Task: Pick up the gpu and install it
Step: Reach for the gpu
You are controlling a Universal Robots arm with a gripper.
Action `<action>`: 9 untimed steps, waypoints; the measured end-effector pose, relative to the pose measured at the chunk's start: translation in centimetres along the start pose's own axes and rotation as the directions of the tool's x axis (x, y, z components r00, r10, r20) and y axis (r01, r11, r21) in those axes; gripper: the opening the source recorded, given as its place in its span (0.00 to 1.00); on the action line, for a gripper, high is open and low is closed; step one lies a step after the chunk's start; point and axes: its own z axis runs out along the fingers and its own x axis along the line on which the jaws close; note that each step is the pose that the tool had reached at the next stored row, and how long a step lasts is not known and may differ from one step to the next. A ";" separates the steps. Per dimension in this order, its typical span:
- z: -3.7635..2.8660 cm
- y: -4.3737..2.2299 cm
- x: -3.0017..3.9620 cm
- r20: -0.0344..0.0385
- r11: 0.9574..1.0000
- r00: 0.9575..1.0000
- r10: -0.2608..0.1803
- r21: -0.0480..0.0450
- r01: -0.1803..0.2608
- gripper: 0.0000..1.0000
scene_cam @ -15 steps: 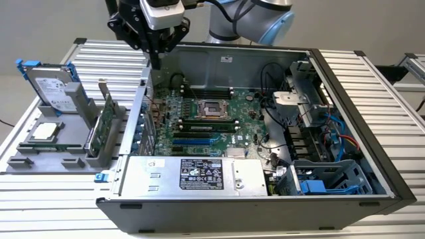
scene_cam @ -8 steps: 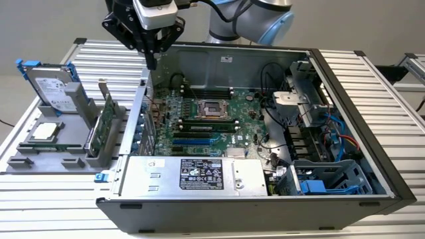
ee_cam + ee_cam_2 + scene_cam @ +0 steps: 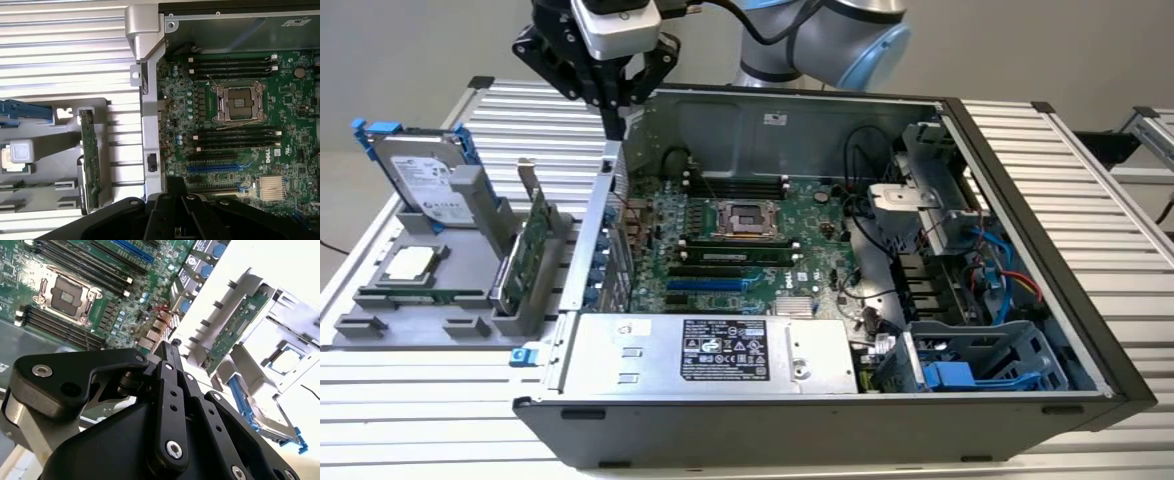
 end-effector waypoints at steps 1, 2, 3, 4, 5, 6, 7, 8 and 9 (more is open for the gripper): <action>0.00 -0.02 0.10 0.000 1.000 1.000 0.000 0.000 0.000 0.00; -0.01 -0.04 0.20 0.000 1.000 1.000 0.000 0.000 0.000 0.00; -0.01 -0.06 0.30 0.000 1.000 1.000 0.000 0.000 0.000 0.00; -0.01 -0.07 0.40 0.000 1.000 1.000 0.000 0.000 0.000 0.00; -0.02 -0.09 0.49 0.000 1.000 1.000 0.000 0.000 0.000 0.00; -0.02 -0.10 0.58 0.000 1.000 1.000 0.000 0.000 0.000 0.00; -0.02 -0.12 0.67 0.000 1.000 1.000 0.000 0.000 0.000 0.00; -0.02 -0.13 0.77 0.000 1.000 1.000 0.000 -0.001 0.000 0.00; -0.02 -0.15 0.86 0.000 1.000 1.000 0.000 -0.001 0.000 0.00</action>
